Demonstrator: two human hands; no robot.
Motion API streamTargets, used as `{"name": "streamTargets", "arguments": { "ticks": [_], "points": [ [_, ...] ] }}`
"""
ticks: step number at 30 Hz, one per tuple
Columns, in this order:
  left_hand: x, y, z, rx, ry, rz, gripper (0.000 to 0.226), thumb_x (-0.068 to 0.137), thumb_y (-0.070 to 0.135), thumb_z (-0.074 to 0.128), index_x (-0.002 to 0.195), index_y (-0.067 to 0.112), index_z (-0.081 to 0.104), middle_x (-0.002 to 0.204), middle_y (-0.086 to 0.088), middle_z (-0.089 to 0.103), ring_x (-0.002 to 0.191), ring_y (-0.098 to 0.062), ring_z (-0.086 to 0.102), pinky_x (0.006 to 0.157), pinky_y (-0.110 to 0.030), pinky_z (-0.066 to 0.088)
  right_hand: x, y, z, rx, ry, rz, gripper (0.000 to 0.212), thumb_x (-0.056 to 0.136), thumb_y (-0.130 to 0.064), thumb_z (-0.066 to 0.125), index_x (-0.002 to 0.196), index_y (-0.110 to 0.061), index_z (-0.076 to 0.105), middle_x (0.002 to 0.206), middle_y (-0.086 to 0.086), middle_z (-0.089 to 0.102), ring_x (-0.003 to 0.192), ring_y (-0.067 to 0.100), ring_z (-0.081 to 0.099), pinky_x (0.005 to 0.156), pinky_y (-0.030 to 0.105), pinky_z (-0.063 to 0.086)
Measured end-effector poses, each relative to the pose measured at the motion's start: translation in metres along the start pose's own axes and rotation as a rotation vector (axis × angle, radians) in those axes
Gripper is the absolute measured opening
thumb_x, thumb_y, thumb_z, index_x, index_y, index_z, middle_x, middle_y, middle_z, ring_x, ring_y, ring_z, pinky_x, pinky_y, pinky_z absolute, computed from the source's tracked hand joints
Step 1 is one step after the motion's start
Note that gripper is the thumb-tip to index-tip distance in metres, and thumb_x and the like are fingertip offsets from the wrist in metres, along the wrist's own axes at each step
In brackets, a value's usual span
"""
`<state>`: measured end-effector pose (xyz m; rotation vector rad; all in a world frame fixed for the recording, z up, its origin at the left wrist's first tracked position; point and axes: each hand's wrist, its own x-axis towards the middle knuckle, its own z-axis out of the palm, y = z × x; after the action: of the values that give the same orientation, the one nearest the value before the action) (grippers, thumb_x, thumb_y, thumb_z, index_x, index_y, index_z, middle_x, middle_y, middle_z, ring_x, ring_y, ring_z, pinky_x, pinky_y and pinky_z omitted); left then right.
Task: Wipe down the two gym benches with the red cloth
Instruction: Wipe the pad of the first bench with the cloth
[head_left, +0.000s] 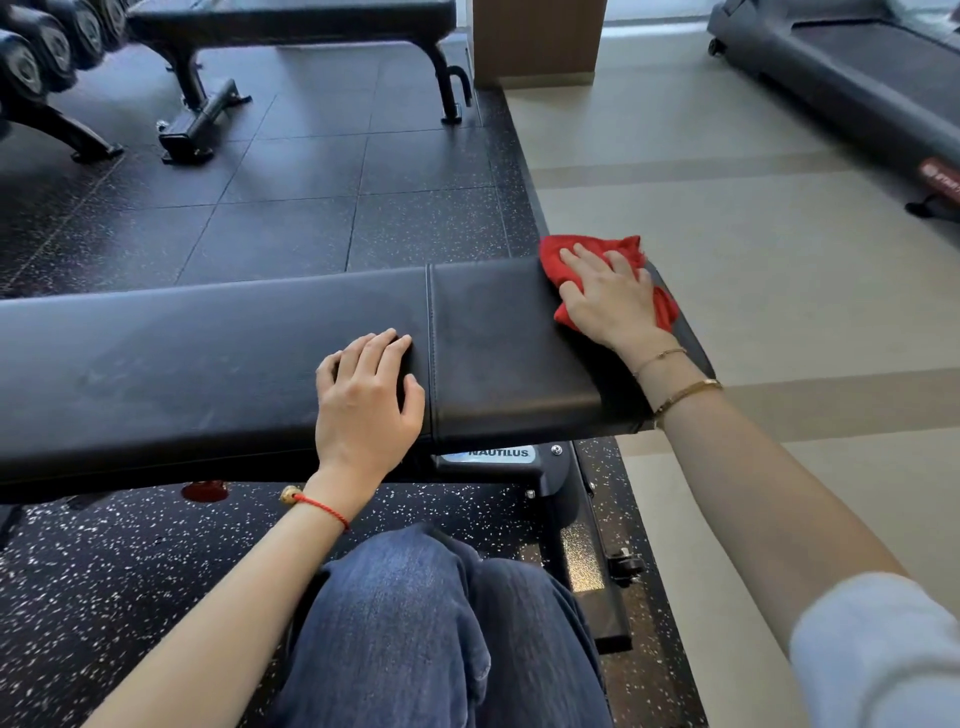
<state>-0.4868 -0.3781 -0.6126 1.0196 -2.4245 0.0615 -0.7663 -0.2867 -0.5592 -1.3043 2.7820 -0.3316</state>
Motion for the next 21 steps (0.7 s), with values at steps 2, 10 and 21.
{"name": "streamTargets", "arguments": {
  "ticks": [2,10,21],
  "points": [
    [0.000,-0.001,0.000,-0.002,-0.001,-0.001,0.044,0.093,0.031,0.045,0.132,0.016,0.061,0.139,-0.001,0.060,0.129,-0.022,0.053,0.110,-0.046,0.036,-0.005,-0.015,0.002,-0.025,-0.011,-0.096,0.052,0.097,-0.038,0.034,0.149,-0.036,0.031,0.159,-0.014,0.024,0.145,0.021,0.022,0.115,0.049,0.017],
    [-0.001,-0.002,0.000,-0.022,0.009,0.008,0.045,0.093,0.031,0.044,0.132,0.016,0.061,0.139,-0.002,0.060,0.130,-0.022,0.052,0.111,-0.045,0.035,-0.075,-0.016,0.006,-0.002,-0.027,-0.389,0.058,0.090,-0.044,0.033,0.148,-0.042,0.031,0.156,-0.021,0.029,0.143,0.014,0.026,0.114,0.042,0.020],
    [0.000,0.003,-0.005,0.008,-0.010,0.001,0.043,0.093,0.028,0.045,0.131,0.015,0.061,0.138,-0.003,0.060,0.129,-0.025,0.054,0.109,-0.048,0.037,-0.009,-0.055,0.013,-0.024,-0.054,-0.207,0.053,0.097,-0.042,0.033,0.149,-0.039,0.029,0.159,-0.017,0.023,0.147,0.020,0.018,0.116,0.051,0.014]
  ]
}}
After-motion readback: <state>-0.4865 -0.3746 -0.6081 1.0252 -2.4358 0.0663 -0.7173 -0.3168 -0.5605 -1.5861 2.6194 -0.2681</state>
